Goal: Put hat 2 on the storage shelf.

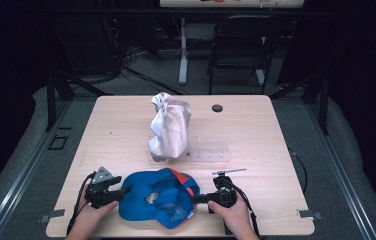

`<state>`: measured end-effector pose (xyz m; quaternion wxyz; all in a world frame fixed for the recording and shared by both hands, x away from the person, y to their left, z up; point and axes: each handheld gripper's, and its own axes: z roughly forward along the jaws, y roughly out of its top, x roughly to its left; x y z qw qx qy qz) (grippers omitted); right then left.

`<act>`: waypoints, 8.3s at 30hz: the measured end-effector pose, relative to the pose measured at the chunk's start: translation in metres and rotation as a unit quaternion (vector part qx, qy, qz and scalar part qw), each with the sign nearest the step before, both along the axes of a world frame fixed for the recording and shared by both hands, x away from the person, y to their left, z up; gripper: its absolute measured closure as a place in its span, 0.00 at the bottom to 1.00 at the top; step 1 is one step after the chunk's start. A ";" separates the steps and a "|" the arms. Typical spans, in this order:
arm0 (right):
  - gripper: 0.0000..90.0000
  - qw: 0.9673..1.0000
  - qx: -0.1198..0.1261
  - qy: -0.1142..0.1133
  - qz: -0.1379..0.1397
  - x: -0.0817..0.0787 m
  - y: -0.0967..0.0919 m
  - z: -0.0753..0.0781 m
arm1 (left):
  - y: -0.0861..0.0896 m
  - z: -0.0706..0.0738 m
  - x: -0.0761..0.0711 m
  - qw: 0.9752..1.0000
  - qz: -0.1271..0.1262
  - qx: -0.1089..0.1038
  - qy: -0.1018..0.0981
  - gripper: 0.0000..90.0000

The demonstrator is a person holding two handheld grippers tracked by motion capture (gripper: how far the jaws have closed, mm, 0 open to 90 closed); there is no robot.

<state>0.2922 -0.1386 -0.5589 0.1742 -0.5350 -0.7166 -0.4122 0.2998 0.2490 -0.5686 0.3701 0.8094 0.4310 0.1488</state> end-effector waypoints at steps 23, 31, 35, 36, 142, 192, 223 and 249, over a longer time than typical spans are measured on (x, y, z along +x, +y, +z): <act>0.88 0.997 0.052 0.033 -0.036 0.002 -0.041 0.053 | 0.008 0.004 -0.001 1.000 0.010 -0.004 -0.006 0.48; 0.88 0.998 0.044 0.039 -0.037 0.007 -0.057 0.092 | 0.009 0.004 -0.001 1.000 0.013 -0.005 -0.009 0.48; 0.88 0.997 0.045 0.044 -0.037 0.009 -0.055 0.102 | 0.009 0.004 -0.001 1.000 0.012 -0.005 -0.009 0.48; 0.88 0.997 0.050 0.048 -0.029 0.010 -0.053 0.108 | 0.009 0.004 -0.001 1.000 0.012 -0.006 -0.010 0.48; 0.88 0.940 0.196 0.030 -0.276 0.122 -0.101 0.219 | 0.012 0.005 0.002 1.000 0.011 -0.005 -0.010 0.48; 0.79 0.959 0.141 0.023 -0.246 0.110 -0.101 0.205 | 0.012 0.005 0.002 1.000 0.013 -0.004 -0.012 0.48; 0.53 0.977 -0.008 -0.067 -0.202 0.061 -0.112 0.176 | 0.013 0.004 0.002 1.000 0.021 -0.004 -0.013 0.48; 0.54 0.973 -0.089 -0.139 -0.162 -0.005 -0.095 0.079 | 0.013 0.002 0.003 1.000 0.023 -0.005 -0.011 0.48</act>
